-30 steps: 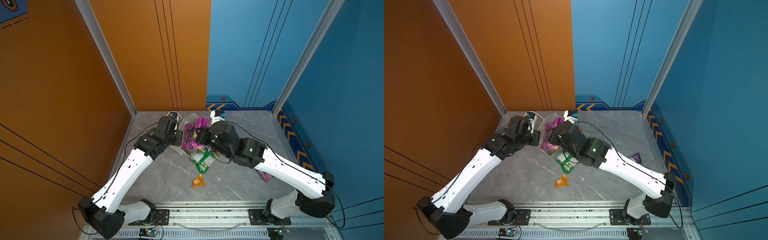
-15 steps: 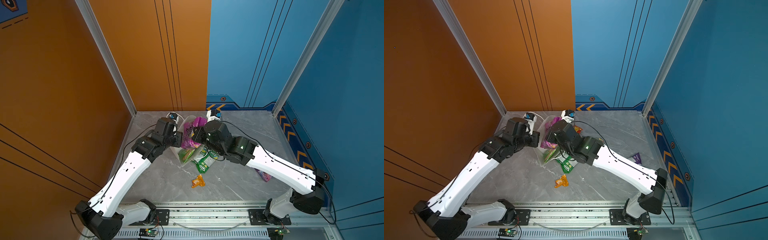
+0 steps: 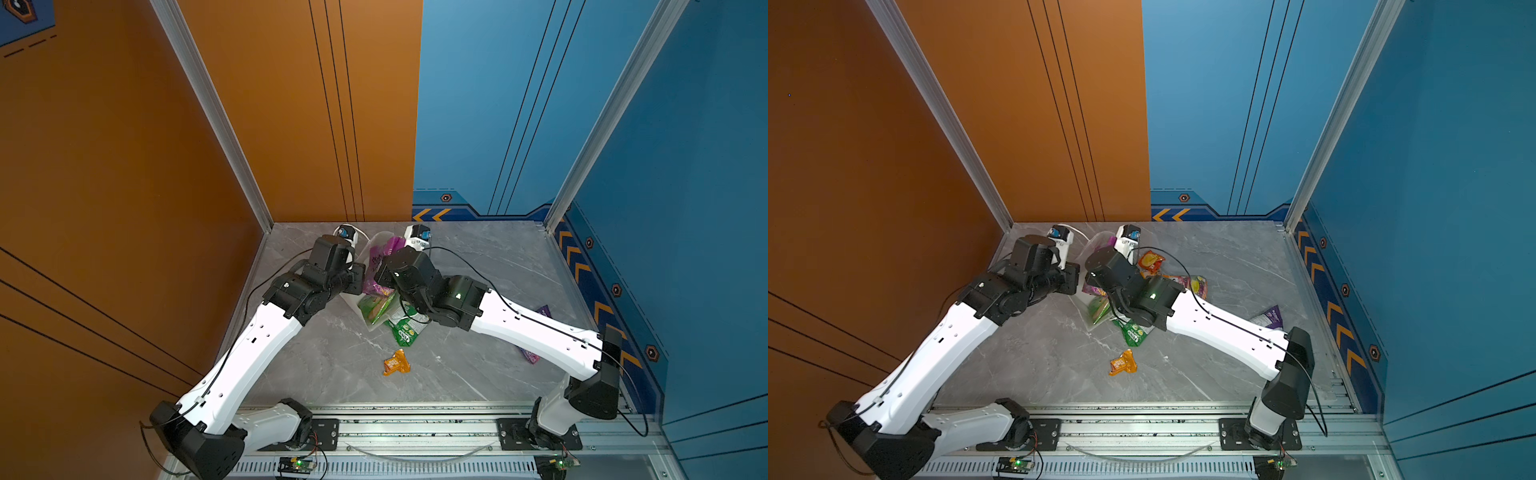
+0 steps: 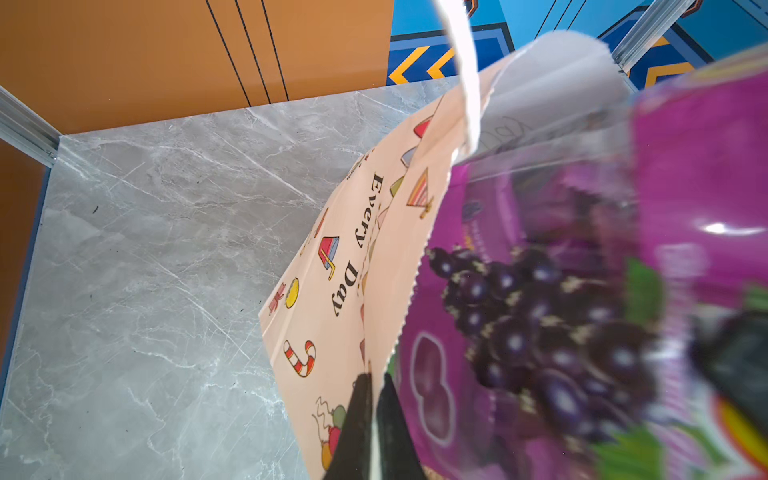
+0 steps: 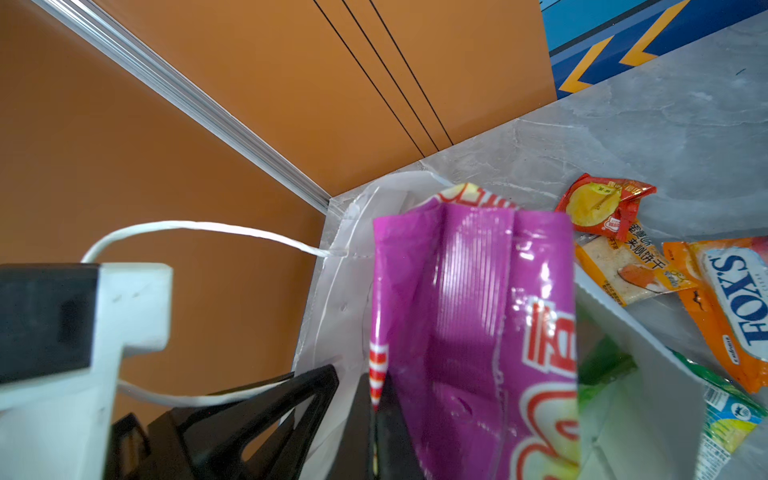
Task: Place the snacks into the paper bag
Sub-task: 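Lower the purple bag into the paper bag opening with the right gripper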
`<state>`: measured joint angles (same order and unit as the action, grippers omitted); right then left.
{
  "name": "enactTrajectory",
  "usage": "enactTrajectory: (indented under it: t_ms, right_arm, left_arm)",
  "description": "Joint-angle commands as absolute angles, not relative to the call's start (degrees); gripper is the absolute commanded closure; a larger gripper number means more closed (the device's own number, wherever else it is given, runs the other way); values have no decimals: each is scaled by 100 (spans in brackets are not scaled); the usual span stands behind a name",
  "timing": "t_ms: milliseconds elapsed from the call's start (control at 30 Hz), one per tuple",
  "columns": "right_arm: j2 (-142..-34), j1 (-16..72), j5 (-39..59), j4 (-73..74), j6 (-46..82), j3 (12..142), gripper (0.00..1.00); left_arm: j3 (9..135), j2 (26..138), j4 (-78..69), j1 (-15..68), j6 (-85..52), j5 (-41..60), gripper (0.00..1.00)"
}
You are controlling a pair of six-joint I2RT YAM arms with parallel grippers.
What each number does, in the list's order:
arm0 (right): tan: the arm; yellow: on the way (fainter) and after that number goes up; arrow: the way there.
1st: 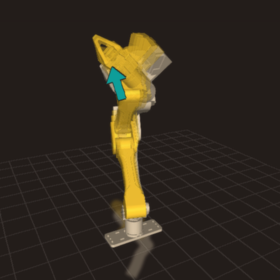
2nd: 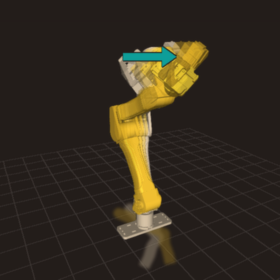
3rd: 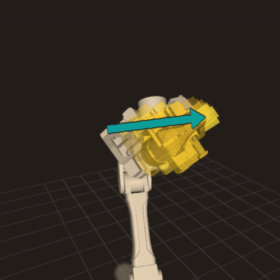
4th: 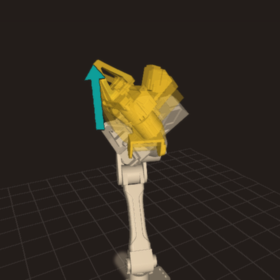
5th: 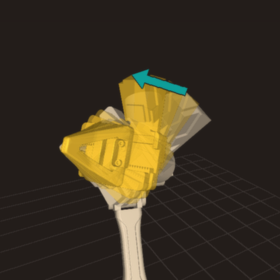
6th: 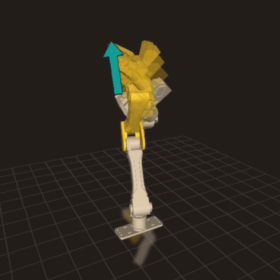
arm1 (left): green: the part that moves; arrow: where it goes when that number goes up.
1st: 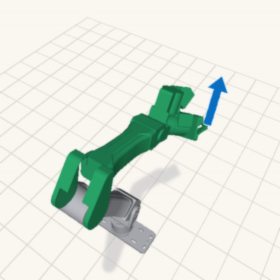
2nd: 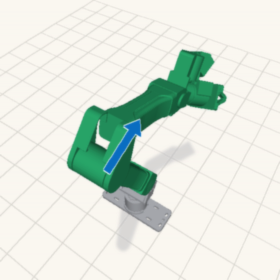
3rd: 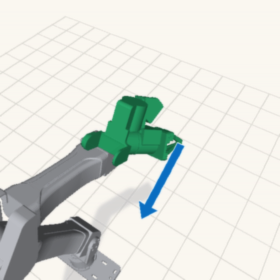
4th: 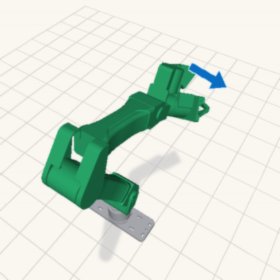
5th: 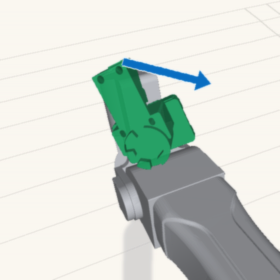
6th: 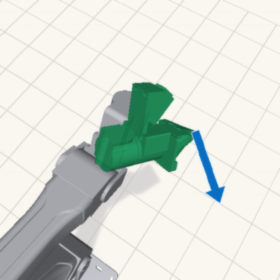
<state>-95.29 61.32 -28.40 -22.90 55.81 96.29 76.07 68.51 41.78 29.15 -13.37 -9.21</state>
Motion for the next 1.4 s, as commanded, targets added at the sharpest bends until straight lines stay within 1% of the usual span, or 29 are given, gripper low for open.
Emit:
enactTrajectory:
  t_ms: [0, 367, 800, 933, 1367]
  right_arm:
    - [-9554, 6195, -3195, -1832, 5668, 10027, 100]
    - [-9914, 6303, -3612, -1689, 5926, 9925, 100]
    - [-10054, 6029, -2946, -1348, 6299, 9352, 100]
    - [-10077, 5982, -3006, -1343, 6488, 9100, 100]
    - [-10702, 5895, -3182, -1509, 6469, 9568, 100]
  left_arm:
    - [7611, 6863, 4074, 2875, -1416, -1013, 100]
    - [7611, 6899, 4123, 2871, -1487, -1216, 100]
    - [7603, 6924, 4120, 2819, -1508, -1221, 100]
    - [7603, 6896, 4122, 2797, -1510, -1238, 100]
    - [7603, 6889, 4124, 2786, -1501, -1199, 100]
